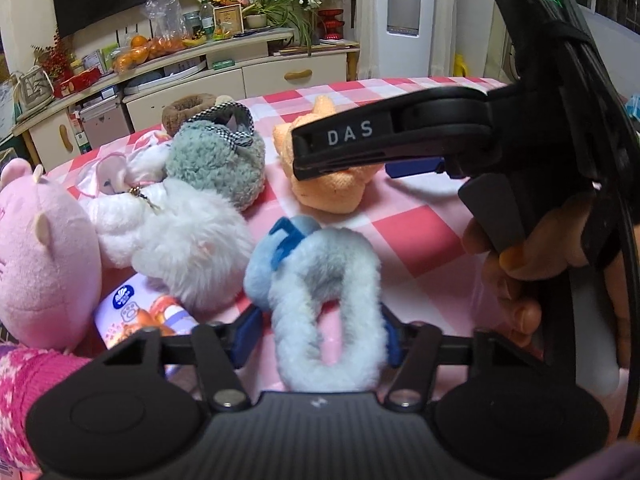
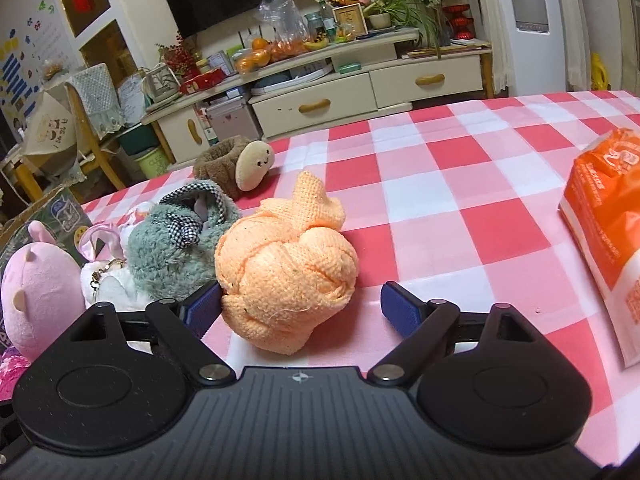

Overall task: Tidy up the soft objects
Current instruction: 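Grasp the orange knitted plush with the right tool, then carry the headband and orange plush into the box and open both tools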

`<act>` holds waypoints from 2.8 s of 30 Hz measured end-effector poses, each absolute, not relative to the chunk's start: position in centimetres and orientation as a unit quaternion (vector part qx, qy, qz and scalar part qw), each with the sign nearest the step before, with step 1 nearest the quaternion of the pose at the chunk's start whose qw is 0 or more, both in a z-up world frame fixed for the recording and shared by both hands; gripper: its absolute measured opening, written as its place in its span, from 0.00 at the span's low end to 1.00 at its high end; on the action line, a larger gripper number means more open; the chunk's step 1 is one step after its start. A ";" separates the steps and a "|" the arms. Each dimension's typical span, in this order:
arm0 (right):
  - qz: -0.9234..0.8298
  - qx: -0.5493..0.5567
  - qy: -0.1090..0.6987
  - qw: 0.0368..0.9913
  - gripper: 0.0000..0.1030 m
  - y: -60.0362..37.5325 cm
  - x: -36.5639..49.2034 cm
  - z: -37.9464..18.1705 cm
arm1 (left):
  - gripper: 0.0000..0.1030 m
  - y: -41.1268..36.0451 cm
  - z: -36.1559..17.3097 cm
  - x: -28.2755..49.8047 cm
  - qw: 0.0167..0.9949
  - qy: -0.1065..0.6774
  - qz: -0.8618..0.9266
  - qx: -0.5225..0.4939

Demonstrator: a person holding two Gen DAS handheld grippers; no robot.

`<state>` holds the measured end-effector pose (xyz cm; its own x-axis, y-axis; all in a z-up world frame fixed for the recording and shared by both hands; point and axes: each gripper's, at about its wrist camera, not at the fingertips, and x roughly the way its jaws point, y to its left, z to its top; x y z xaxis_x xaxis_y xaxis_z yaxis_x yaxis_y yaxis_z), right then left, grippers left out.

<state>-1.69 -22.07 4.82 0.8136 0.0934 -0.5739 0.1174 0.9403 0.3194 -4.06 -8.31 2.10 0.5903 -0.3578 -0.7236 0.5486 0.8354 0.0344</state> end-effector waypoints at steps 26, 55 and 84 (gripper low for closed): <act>-0.028 0.151 0.274 0.949 0.67 -21.4 -4.0 5.5 | 0.26 -5.0 3.9 -2.6 0.894 0.362 -0.255 0.067; 0.000 0.095 0.200 0.975 0.67 -15.6 -7.9 9.2 | 0.26 2.1 9.5 -3.5 0.927 0.288 -0.241 -0.027; 0.143 0.012 0.145 0.979 0.67 -6.1 -5.0 12.9 | 0.27 15.3 11.6 -1.8 0.959 0.243 -0.083 -0.116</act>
<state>-5.04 -6.10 12.92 0.9170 0.2825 -0.2815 -0.2757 0.9591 0.0644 -1.81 15.33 11.64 0.8681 -0.2163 -0.4468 0.1034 0.9591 -0.2635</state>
